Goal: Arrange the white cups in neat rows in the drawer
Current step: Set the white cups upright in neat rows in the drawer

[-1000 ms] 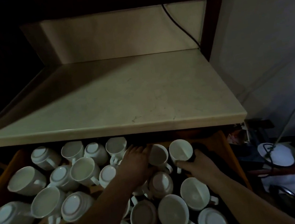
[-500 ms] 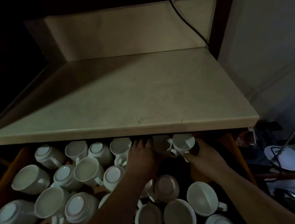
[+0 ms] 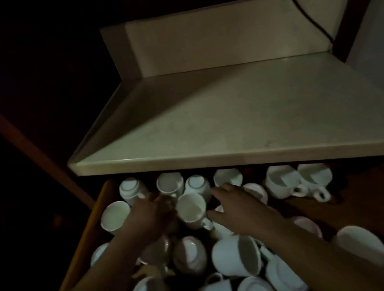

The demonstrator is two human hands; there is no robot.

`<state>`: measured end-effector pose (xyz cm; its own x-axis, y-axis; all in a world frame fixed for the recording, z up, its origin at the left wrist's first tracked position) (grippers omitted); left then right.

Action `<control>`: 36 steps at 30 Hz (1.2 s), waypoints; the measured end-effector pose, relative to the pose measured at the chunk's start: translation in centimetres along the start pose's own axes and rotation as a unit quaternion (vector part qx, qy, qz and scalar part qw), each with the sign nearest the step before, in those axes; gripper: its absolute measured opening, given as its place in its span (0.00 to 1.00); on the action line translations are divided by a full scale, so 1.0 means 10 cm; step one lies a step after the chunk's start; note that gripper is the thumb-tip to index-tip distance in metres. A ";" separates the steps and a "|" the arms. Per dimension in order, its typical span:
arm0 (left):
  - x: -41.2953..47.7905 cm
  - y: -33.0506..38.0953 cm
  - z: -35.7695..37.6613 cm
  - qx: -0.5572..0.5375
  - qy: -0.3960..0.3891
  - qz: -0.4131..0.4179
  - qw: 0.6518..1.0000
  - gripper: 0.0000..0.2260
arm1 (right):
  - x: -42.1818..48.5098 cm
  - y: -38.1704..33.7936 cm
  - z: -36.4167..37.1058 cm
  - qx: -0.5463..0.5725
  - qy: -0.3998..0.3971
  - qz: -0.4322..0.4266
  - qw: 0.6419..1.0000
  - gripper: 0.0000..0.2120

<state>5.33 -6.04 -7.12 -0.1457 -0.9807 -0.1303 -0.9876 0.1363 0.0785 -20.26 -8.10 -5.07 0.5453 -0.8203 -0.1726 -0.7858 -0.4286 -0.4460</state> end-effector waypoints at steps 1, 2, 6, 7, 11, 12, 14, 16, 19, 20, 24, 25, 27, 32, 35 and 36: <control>-0.05 -0.08 0.06 -0.013 -0.018 0.011 1.000 0.25 | 0.10 -0.12 0.07 0.001 -0.003 0.012 1.000 0.33; -0.10 -0.13 0.07 -0.019 -0.017 0.003 1.000 0.28 | 0.18 -0.23 0.14 -0.014 -0.008 0.021 1.000 0.34; -0.15 -0.17 0.12 -0.043 0.007 0.008 0.999 0.31 | 0.28 -0.49 0.37 -0.064 -0.028 0.061 0.996 0.35; -0.15 -0.17 0.14 -0.046 0.018 0.022 0.999 0.31 | 0.27 -0.53 0.41 -0.065 -0.032 0.072 0.995 0.33; -0.20 -0.10 0.16 -0.068 0.012 0.065 0.995 0.34 | 0.15 -0.63 0.45 -0.123 -0.038 0.093 0.987 0.26; -0.22 -0.09 0.15 -0.079 0.011 0.077 0.994 0.34 | 0.14 -0.64 0.43 -0.129 -0.038 0.091 0.987 0.26; -0.28 -0.15 0.17 -0.108 -0.001 0.098 0.989 0.33 | 0.11 -0.72 0.44 -0.141 -0.045 0.097 0.984 0.26; -0.34 -0.14 0.13 -0.103 -0.021 0.104 0.989 0.36 | 0.06 -0.77 0.43 -0.145 -0.043 0.083 0.985 0.26; -0.41 -0.14 0.04 -0.070 -0.077 0.110 0.988 0.36 | 0.04 -0.82 0.47 -0.142 -0.038 0.070 0.987 0.26; -0.41 -0.16 0.01 -0.059 -0.103 0.106 0.987 0.33 | 0.04 -0.83 0.50 -0.138 -0.035 0.066 0.988 0.26; -0.27 -0.29 -0.07 -0.080 -0.138 0.115 0.981 0.25 | 0.02 -0.81 0.60 -0.100 -0.058 0.077 0.990 0.34; -0.20 -0.32 -0.13 -0.116 -0.107 0.089 0.983 0.25 | 0.00 -0.82 0.59 -0.084 -0.065 0.075 0.992 0.34; -0.03 -0.32 -0.22 -0.146 -0.007 0.066 0.987 0.26 | -0.02 -0.81 0.48 -0.037 -0.069 0.064 0.995 0.31; 0.33 -0.01 -0.14 -0.078 0.096 0.103 0.987 0.26 | 0.13 -0.40 0.09 -0.066 0.076 0.127 0.987 0.27; 0.45 0.20 0.04 -0.021 0.059 0.087 0.994 0.30 | 0.17 -0.06 0.02 -0.114 0.088 0.222 0.964 0.35; 0.48 0.27 0.05 -0.013 0.044 0.078 0.996 0.32 | 0.18 0.03 0.03 -0.109 0.073 0.227 0.965 0.37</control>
<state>1.95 -10.35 -8.05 -0.2898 -0.9567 -0.0282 -0.9514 0.2848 0.1167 -19.40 -9.61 -5.76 0.0964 -0.9799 -0.1746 -0.9854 -0.0691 -0.1559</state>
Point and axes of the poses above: each hand's wrist, its own x-axis towards the middle knuckle, its own z-axis out of the palm, y = z × x, the point moved 2 cm from there along x, towards the middle knuckle, and after that the axes turned 6 degrees about -z, right-handed, at the moved point
